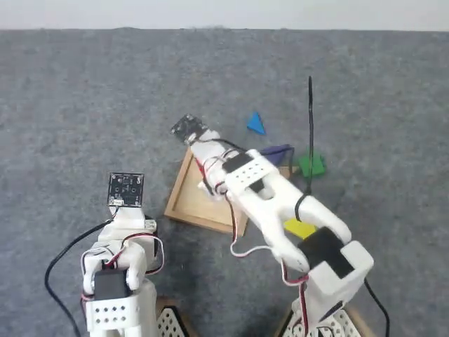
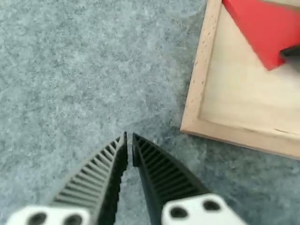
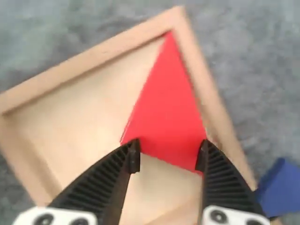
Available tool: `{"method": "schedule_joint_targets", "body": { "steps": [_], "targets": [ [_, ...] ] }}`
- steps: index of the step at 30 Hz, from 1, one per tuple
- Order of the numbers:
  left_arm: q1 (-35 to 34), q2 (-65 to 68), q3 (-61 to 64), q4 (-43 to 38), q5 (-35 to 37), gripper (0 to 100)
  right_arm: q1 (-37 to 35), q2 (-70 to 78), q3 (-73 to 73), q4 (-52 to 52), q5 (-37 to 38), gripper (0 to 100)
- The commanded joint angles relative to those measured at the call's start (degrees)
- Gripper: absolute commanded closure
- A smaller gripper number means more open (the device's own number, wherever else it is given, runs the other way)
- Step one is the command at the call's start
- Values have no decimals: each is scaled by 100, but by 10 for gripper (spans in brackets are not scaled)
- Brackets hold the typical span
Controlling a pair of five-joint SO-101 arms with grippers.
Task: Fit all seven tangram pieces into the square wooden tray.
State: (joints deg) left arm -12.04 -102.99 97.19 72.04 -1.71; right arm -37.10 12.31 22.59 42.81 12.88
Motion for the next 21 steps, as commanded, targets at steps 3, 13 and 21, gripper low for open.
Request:
{"method": "schedule_joint_targets", "body": {
  "steps": [3,13,21],
  "targets": [
    [-9,-105,-75,18,97,982,479,136,-316,-57,141,799],
    [-9,-105,-75,18,97,982,338,-1587,316,497,97,798],
    [-9,-105,-75,18,97,982,251,-2888,2382,-13,-176,799]
  ]
}}
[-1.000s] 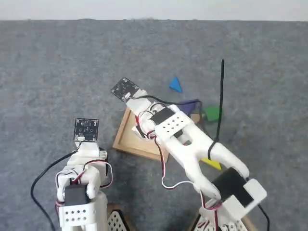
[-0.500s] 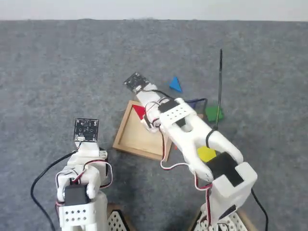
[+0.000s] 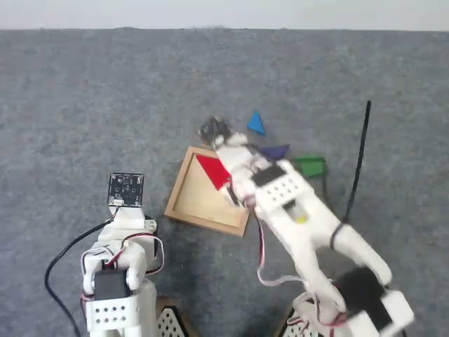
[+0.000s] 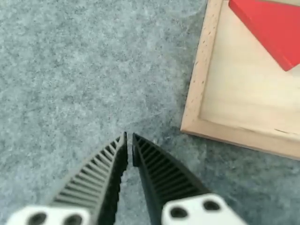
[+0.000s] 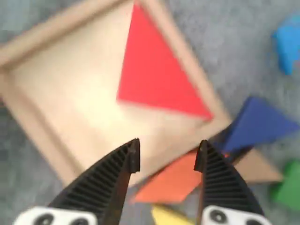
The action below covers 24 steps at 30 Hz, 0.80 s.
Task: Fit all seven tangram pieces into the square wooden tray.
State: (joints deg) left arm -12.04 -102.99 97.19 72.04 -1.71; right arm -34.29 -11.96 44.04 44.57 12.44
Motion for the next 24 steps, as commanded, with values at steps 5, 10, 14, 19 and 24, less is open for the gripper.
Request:
{"method": "schedule_joint_targets", "body": {
  "steps": [5,10,14,19,24],
  "targets": [
    [-9,-105,-75,18,97,982,-13,-57,273,57,-105,799],
    [-9,-105,-75,18,97,982,13,347,273,75,-97,798],
    [-9,-105,-75,18,97,982,409,418,273,75,62,799],
    [-9,-105,-75,18,97,982,1235,418,246,48,484,799],
    [-9,-105,-75,18,97,982,1481,374,141,48,651,798]
  ]
}}
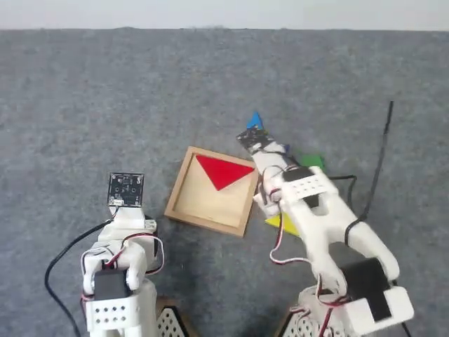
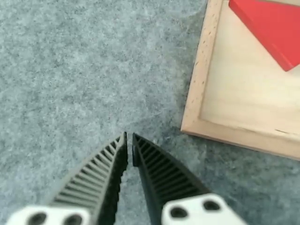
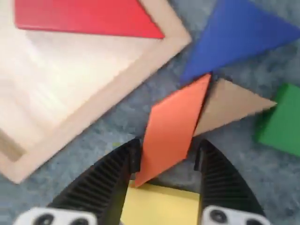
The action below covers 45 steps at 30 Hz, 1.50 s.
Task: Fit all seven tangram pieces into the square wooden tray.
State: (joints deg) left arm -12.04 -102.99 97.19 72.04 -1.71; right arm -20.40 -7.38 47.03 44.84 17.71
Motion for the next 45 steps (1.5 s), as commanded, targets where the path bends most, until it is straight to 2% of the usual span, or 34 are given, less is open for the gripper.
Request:
{"method": "schedule_joint_targets", "body": {
  "steps": [1,4,9,14,17,20,27,36,45],
  "targets": [
    [-9,-105,-75,18,97,982,57,-163,-185,48,105,798],
    [-9,-105,-75,18,97,982,-110,-787,-158,84,-176,798],
    [-9,-105,-75,18,97,982,-31,-2264,-70,1077,-246,797],
    [-9,-105,-75,18,97,982,31,-3125,343,2308,1292,790],
    [-9,-105,-75,18,97,982,75,-3116,677,2774,2031,724],
    [-9,-105,-75,18,97,982,66,-2985,1002,2738,2400,673],
    [-9,-105,-75,18,97,982,84,-2316,1160,1991,2497,677],
    [-9,-105,-75,18,97,982,576,-936,1055,963,2831,675],
    [-9,-105,-75,18,97,982,549,-681,615,840,2866,674]
  ]
}}
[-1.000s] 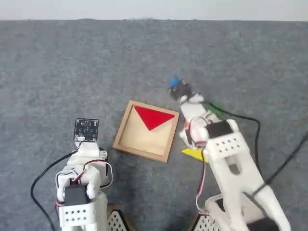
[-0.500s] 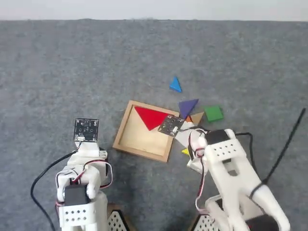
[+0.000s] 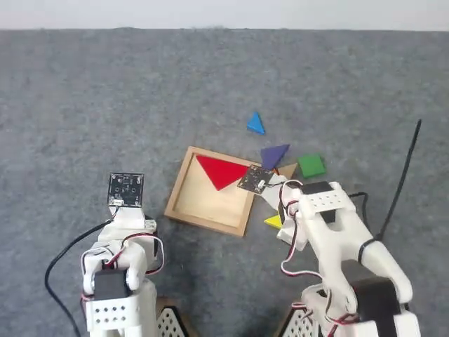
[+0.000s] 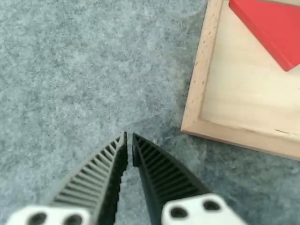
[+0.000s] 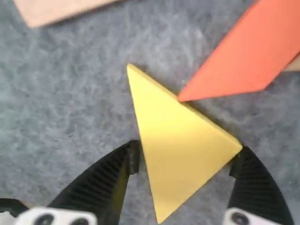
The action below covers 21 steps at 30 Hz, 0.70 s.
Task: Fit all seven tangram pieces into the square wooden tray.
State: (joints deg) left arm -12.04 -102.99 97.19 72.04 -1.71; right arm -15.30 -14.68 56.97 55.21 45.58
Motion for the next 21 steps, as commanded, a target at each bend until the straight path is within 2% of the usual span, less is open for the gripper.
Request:
{"method": "schedule_joint_targets", "body": {
  "steps": [1,6,16,21],
  "targets": [
    [-9,-105,-75,18,97,982,40,48,-431,-198,123,674],
    [-9,-105,-75,18,97,982,-22,57,-396,-163,642,674],
    [-9,-105,-75,18,97,982,-382,57,-308,-198,668,680],
    [-9,-105,-75,18,97,982,-356,-4,-325,-163,633,798]
  ]
}}
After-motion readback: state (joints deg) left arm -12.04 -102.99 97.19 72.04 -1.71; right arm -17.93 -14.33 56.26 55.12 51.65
